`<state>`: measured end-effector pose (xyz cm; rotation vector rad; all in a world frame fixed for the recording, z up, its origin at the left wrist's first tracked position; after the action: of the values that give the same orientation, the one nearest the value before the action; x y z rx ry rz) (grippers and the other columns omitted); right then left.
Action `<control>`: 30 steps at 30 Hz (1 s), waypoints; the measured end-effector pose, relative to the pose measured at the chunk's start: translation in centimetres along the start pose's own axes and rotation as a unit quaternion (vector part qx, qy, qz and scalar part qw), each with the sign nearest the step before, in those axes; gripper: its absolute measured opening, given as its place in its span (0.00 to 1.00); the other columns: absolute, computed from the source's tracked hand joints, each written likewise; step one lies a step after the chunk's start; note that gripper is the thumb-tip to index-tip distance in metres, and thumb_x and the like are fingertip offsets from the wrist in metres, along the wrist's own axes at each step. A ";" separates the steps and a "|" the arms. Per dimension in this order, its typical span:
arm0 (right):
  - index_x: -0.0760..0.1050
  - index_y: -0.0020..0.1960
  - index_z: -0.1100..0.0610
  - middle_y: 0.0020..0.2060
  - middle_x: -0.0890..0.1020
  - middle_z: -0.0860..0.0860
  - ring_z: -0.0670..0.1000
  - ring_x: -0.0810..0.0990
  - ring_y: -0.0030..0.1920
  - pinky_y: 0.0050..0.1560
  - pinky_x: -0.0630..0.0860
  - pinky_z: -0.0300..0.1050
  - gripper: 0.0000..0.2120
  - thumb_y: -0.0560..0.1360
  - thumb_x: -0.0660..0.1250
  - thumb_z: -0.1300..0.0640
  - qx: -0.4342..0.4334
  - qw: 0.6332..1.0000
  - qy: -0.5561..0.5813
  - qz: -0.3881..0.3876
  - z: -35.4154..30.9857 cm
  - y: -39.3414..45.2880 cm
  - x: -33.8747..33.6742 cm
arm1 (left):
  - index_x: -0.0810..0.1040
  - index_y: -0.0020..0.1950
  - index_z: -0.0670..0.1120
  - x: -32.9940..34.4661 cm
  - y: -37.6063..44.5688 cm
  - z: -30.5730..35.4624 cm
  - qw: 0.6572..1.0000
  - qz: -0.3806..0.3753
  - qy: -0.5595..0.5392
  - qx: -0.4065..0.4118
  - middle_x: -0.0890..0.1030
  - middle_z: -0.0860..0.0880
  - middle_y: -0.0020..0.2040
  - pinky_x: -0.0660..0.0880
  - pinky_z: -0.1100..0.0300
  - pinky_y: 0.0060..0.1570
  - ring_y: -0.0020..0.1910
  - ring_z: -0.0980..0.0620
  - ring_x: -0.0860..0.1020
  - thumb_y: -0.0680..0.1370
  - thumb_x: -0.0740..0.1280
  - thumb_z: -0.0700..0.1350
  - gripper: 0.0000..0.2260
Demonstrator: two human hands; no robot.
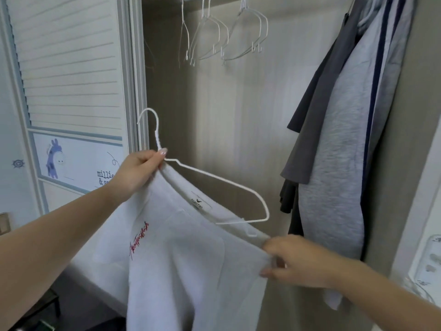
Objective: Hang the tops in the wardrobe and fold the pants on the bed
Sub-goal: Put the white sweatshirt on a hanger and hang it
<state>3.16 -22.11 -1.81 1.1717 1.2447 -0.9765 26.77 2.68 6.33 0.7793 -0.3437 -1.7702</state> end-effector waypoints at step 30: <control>0.75 0.40 0.57 0.39 0.77 0.46 0.47 0.76 0.40 0.44 0.72 0.46 0.14 0.75 0.65 0.46 0.026 0.992 -0.078 0.091 3.3 -1.9 -7.6 | 0.80 0.45 0.61 6.0 -2.6 1.7 0.969 -0.123 0.143 0.159 0.79 0.65 0.41 0.68 0.76 0.37 0.41 0.69 0.75 0.75 0.67 0.56 0.03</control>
<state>1.08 -26.15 5.33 1.2029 0.9765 -0.9496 22.79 -2.22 4.08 1.3405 -0.3521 -1.8202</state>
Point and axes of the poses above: each hand's wrist, its own y-axis towards the middle knuckle, its own x-axis out of the palm, z = x × y, the point moved 2 cm from there along y, towards the middle knuckle
